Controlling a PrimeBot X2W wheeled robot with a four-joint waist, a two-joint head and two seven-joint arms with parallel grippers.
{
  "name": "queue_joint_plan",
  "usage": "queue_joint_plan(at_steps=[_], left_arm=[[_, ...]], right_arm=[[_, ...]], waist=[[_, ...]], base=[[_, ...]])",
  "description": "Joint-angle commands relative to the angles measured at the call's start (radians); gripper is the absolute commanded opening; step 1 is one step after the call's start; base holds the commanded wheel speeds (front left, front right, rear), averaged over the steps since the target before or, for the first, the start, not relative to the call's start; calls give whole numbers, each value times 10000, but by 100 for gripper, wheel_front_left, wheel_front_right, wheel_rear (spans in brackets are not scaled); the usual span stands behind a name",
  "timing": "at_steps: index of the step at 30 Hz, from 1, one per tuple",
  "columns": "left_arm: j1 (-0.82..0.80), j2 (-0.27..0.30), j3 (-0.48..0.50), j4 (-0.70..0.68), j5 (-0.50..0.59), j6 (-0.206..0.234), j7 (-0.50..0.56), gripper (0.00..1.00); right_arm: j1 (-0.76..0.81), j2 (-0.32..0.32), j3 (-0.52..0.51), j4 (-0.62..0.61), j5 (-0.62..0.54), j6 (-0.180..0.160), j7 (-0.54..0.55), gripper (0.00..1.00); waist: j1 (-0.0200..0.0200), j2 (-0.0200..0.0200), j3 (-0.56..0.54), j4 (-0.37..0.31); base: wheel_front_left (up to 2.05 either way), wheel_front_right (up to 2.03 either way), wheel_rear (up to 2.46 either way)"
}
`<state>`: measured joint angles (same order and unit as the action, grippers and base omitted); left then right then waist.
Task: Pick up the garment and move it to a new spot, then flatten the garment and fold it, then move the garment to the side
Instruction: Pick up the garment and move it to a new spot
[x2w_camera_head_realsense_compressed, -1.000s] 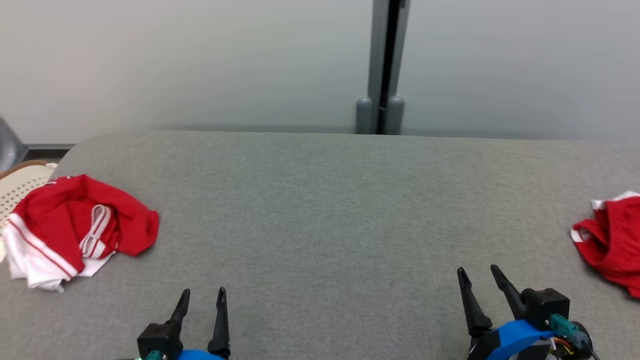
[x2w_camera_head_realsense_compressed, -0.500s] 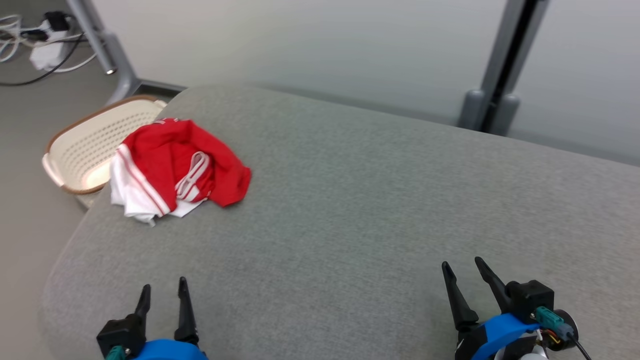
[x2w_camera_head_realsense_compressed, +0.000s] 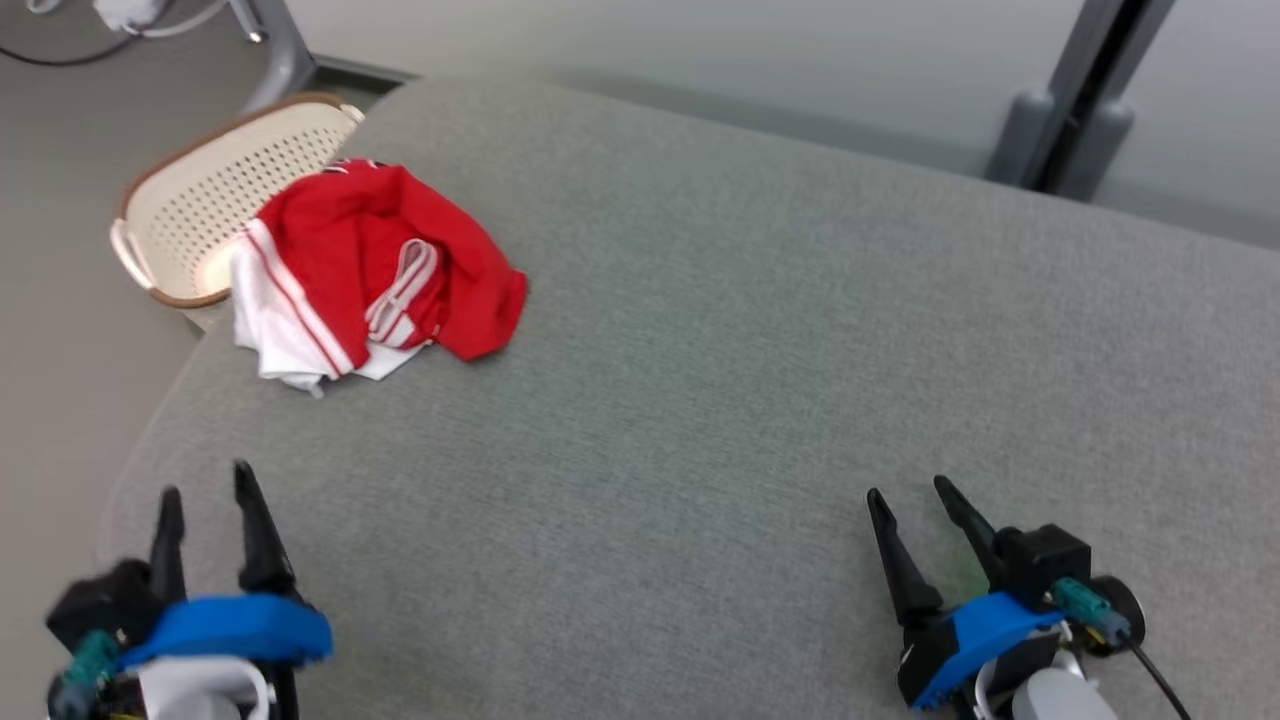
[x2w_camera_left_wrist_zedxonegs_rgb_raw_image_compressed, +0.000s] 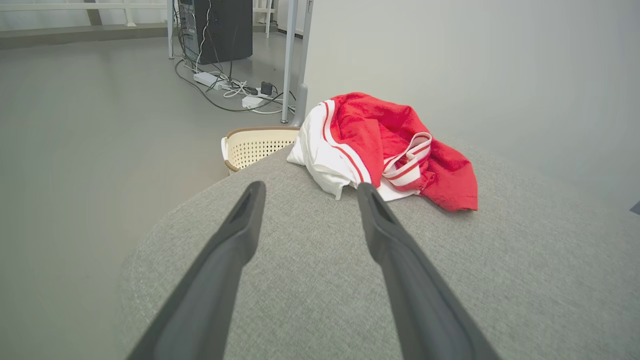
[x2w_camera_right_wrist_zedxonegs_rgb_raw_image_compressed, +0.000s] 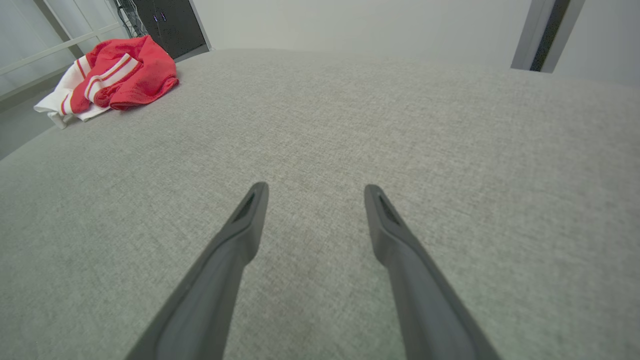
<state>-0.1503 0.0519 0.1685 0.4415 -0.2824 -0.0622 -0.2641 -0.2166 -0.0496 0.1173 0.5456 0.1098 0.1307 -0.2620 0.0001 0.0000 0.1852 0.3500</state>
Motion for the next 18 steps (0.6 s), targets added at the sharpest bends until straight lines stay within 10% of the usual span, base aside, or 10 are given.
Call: queue_joint_plan(at_steps=[1, 18], left_arm=[[-529, 11, 321, 170, -21, -151, -3, 100], [-5400, 2074, 1216, 5719, -344, -631, 46, 100]], right_arm=[[-229, -32, -69, -37, -125, 0, -38, 100], [-1324, -118, -396, -980, -985, -9, 23, 100]], waist=[[-1, 0, 247, -98], [-1, 0, 2698, -1466]], base=[[0, 0, 0], [0, 0, 0]])
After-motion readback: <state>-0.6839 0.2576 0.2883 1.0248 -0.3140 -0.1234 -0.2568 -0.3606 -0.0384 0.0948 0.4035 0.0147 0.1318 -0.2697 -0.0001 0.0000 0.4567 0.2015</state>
